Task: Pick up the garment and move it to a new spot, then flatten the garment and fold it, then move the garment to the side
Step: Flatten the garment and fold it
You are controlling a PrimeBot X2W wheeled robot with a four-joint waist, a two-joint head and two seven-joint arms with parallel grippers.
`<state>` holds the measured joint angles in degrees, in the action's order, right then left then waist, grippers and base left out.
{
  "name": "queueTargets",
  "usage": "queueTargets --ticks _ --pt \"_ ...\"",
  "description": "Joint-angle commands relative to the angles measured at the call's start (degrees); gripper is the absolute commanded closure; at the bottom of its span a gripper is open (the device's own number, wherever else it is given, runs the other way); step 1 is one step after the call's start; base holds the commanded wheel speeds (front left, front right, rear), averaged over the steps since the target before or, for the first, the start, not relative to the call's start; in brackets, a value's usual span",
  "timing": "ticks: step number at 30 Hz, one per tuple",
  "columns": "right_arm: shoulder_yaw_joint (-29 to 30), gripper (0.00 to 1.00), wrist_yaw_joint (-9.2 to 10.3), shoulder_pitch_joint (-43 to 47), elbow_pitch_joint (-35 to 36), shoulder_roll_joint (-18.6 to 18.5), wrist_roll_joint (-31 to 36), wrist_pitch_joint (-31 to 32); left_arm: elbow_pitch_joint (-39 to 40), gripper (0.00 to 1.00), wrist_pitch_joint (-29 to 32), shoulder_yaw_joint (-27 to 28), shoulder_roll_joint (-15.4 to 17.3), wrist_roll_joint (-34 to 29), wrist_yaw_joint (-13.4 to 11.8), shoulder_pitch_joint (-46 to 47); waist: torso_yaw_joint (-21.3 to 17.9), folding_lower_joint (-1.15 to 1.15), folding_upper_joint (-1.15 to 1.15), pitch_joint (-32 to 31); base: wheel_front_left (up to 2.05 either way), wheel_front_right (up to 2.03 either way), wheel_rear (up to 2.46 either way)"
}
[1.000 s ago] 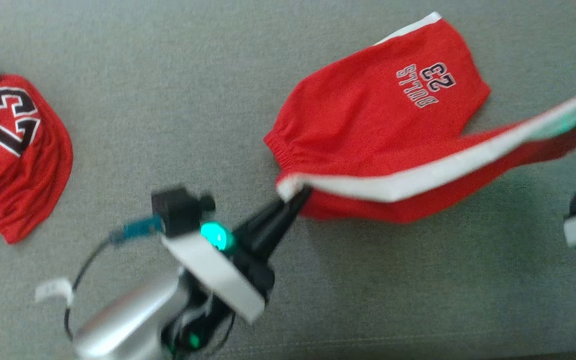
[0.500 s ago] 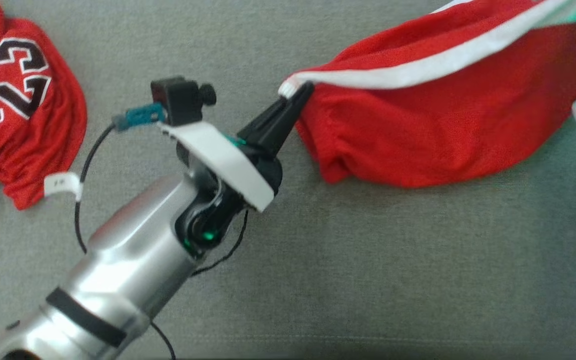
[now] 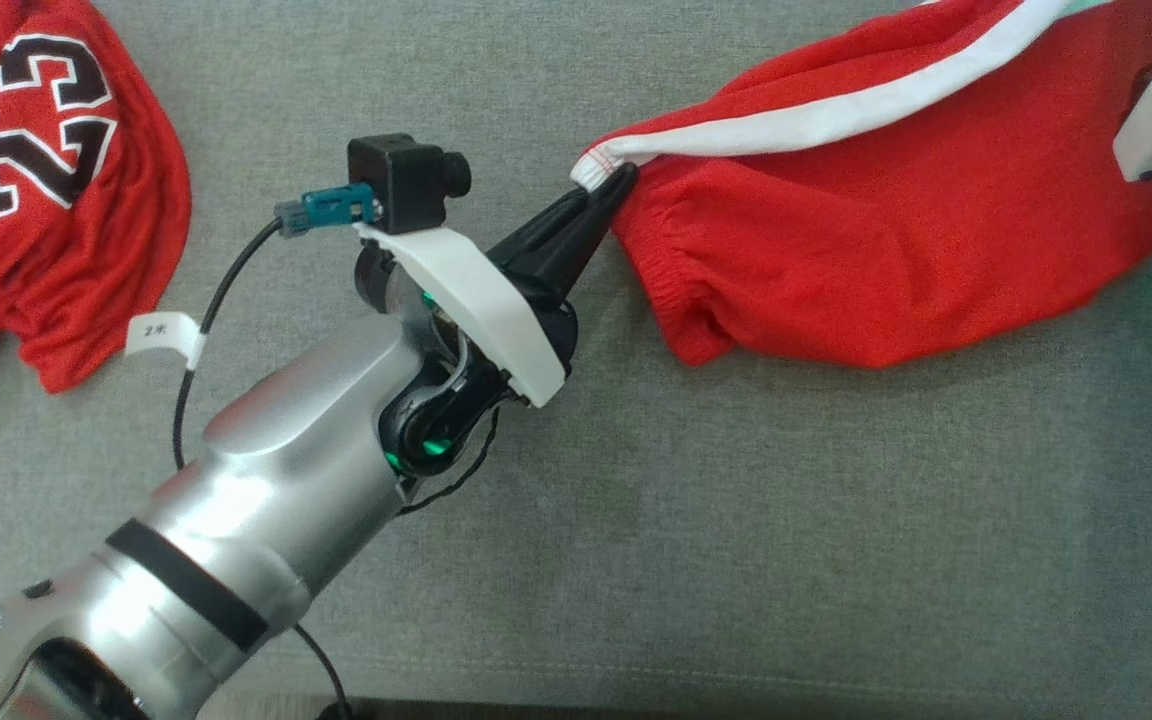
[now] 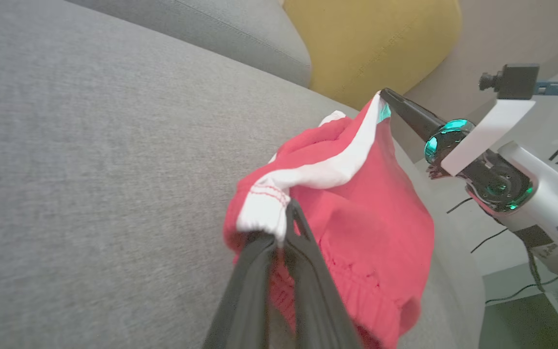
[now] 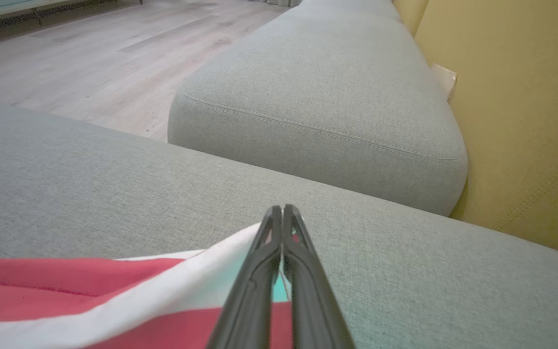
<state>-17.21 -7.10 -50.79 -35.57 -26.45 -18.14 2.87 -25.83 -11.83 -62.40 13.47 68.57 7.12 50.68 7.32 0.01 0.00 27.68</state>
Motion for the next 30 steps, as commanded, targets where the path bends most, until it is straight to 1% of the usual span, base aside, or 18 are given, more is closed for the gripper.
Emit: queueTargets --ticks 1,3,4,5,7,8,9,10,11,12,13,16,18,20,22,25,27,30 --pt "-0.33 1.00 -0.39 -0.99 0.59 -0.71 0.04 -1.08 0.83 1.00 -0.85 1.38 1.64 0.14 0.35 2.41 0.12 -0.01 0.00 -0.10 0.00 0.00 0.00" --pt "-0.40 1.00 -0.39 -1.44 -1.69 -0.86 0.44 -2.64 0.44 0.97 -1.41 0.58 1.56 0.66 0.36 2.55 0.42 -0.01 0.00 -0.32 0.00 0.00 0.00" --pt "-0.19 1.00 -0.39 -1.73 -2.72 -0.98 0.77 -3.78 0.53 0.92 -1.64 0.27 1.50 1.15 0.36 2.59 0.59 -0.01 0.00 -0.43 0.00 0.00 0.00" --pt "-0.22 1.00 -0.39 -1.92 -3.76 -1.01 1.16 -4.71 0.71 0.92 -1.88 0.04 1.55 1.56 0.36 2.66 0.76 -0.01 0.00 -0.56 0.00 0.00 0.00" --pt "0.08 1.00 -0.39 -2.32 -5.66 -0.41 0.85 -6.35 0.63 0.83 -2.24 -0.65 2.11 1.79 0.36 2.89 0.93 -0.01 0.00 -0.76 0.00 0.00 0.00" --pt "-0.12 1.00 -0.39 -2.51 -6.43 -0.08 0.79 -6.94 0.51 0.77 -2.41 -0.93 2.34 1.86 0.36 2.99 0.99 -0.01 0.00 -0.87 0.00 0.00 0.00" --pt "-0.27 1.00 -0.39 -2.68 -7.15 0.28 0.50 -7.49 0.32 0.67 -2.55 -1.11 2.50 2.01 0.36 3.03 1.02 -0.01 0.00 -0.99 0.00 0.00 0.00" --pt "-0.49 1.00 -0.39 -2.83 -7.76 0.66 0.05 -8.03 0.15 0.54 -2.66 -1.29 2.59 2.18 0.36 3.06 1.06 -0.01 0.00 -1.11 0.00 0.00 0.00" --pt "-0.87 1.00 -0.39 -2.95 -8.24 0.95 -0.42 -8.61 -0.01 0.23 -2.76 -1.47 2.66 2.36 0.36 3.07 1.08 -0.01 0.00 -1.25 0.00 0.00 0.00" --pt "-1.27 0.62 -0.39 -3.05 -8.65 1.06 -0.79 -9.32 -0.23 0.03 -2.83 -1.56 2.66 2.71 0.36 2.98 1.14 -0.01 0.00 -1.43 0.00 0.00 0.00" --pt "-1.52 0.00 -0.39 -3.15 -9.03 1.22 -1.20 -10.11 -0.65 0.00 -2.89 -1.49 2.63 3.17 0.36 2.83 1.20 -0.01 0.00 -1.63 0.00 0.00 0.00" --pt "-1.76 0.00 -0.39 -3.19 -9.95 1.97 -3.42 -11.82 -2.03 0.00 -3.03 -1.49 2.37 3.67 0.36 2.57 1.38 -0.01 0.00 -2.40 0.00 0.00 0.00" --pt "-2.53 0.00 -0.39 -2.78 -10.25 1.70 -4.62 -11.86 -2.98 0.00 -3.10 -1.09 2.40 3.20 0.36 2.31 1.44 -0.01 0.00 -2.98 0.00 0.00 0.00" --pt "-2.98 0.00 -0.39 -2.07 -10.83 0.68 -5.77 -11.27 -3.60 0.00 -3.13 1.34 2.39 1.31 0.36 1.80 1.60 -0.01 0.00 -3.55 0.00 0.00 0.00" --pt "-3.30 0.00 -0.39 -1.03 -11.83 -0.52 -7.23 -9.60 -3.68 0.00 -3.15 5.49 2.25 -2.85 0.15 0.56 1.89 -0.01 0.00 -4.01 0.00 0.00 0.00" --pt "-3.61 0.00 -0.39 0.64 -13.33 -2.28 -9.91 -6.49 -0.94 0.00 -3.15 12.90 1.46 -11.36 -2.25 -3.01 2.61 -0.01 0.00 -4.43 0.00 0.00 0.00" --pt "-3.61 0.00 -0.39 1.60 -14.32 -3.33 -11.32 -5.23 2.58 0.00 -3.16 18.27 0.75 -17.60 -4.48 -6.42 3.23 -0.01 0.00 -4.53 0.00 0.00 0.00" --pt "-3.88 0.00 -0.39 3.13 -15.93 -3.96 -13.07 -3.78 8.80 0.00 -3.16 25.27 -0.51 -27.12 -8.21 -12.84 4.13 -0.01 0.00 -4.75 0.00 0.00 0.00"
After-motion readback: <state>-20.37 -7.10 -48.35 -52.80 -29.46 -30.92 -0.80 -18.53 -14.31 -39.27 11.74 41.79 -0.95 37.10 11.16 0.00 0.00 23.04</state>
